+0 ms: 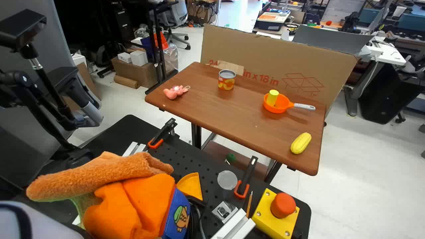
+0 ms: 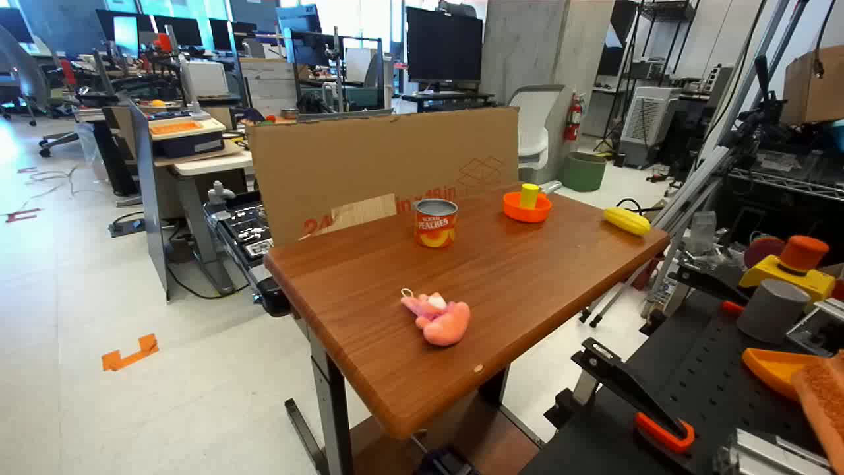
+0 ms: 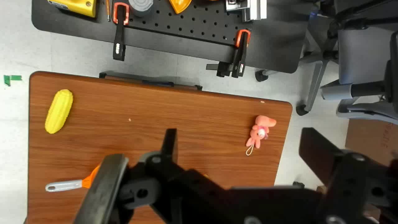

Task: Move the cob of maize to the left

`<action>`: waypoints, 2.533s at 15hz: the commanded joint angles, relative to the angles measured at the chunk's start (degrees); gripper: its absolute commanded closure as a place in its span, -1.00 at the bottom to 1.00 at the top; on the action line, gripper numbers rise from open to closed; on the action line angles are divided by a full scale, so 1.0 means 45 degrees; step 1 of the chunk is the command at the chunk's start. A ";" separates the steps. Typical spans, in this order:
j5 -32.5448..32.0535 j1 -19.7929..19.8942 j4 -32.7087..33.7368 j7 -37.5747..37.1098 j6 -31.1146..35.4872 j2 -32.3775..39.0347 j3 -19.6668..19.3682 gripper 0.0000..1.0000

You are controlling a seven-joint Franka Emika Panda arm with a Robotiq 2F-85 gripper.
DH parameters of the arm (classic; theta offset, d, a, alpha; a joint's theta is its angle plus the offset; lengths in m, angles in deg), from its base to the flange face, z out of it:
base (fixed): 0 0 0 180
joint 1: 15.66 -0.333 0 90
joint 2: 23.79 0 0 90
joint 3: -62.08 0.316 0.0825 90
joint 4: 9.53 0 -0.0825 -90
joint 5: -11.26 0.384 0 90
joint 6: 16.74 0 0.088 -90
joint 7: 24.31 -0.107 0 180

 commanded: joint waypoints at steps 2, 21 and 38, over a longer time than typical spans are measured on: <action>0.0088 0.0307 0.0035 0.0080 -0.0036 0.0026 0.0273 -1.00; -0.0500 0.2566 0.1712 -0.3793 0.4784 0.6842 -0.0102 -1.00; -0.1264 0.2649 0.5741 -0.6139 0.4694 1.2757 -0.0174 -1.00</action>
